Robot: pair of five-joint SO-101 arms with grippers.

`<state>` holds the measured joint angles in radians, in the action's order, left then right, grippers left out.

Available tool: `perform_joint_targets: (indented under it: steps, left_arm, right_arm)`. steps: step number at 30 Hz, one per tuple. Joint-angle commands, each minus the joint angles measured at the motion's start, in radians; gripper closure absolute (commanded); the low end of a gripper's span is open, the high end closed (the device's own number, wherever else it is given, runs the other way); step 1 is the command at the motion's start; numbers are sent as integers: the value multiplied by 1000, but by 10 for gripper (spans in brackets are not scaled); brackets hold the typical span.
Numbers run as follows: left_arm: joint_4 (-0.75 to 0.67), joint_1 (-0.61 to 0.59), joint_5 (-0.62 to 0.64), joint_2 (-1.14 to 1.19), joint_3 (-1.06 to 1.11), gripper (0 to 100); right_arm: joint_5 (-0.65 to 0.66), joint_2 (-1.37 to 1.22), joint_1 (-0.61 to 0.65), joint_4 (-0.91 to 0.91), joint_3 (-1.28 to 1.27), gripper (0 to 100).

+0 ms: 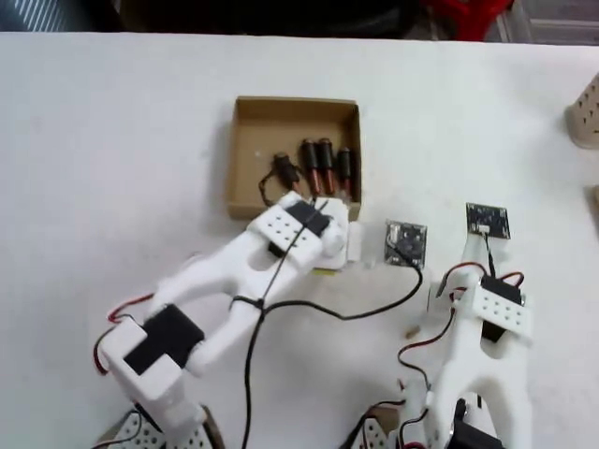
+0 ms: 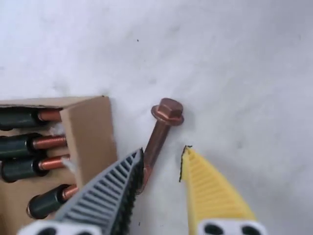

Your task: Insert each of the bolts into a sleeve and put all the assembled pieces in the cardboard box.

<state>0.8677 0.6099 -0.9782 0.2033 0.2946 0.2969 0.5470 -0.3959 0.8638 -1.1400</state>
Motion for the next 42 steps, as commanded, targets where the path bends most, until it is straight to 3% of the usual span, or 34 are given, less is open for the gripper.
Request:
perform_joint_targets:
  steps: [1,9,20,24,27,36,42]
  left_arm:
    - [-26,44,0,-31,-26,845]
    - [-17,19,0,199,-206,846]
    - [2,10,0,220,-232,851]
    - [-12,16,0,228,-227,950]
    - [-9,18,18,245,-236,960]
    - [18,35,354,211,-238,959]
    - [121,45,712,133,-238,959]
  right_arm:
    - [0,30,8,-13,8,981]
    - [0,30,8,-13,8,981]
    - [0,30,8,-13,8,981]
    - [0,30,8,-13,8,981]
    - [0,30,8,-15,8,981]
    - [0,28,8,-35,6,981]
    - [0,28,8,-36,5,981]
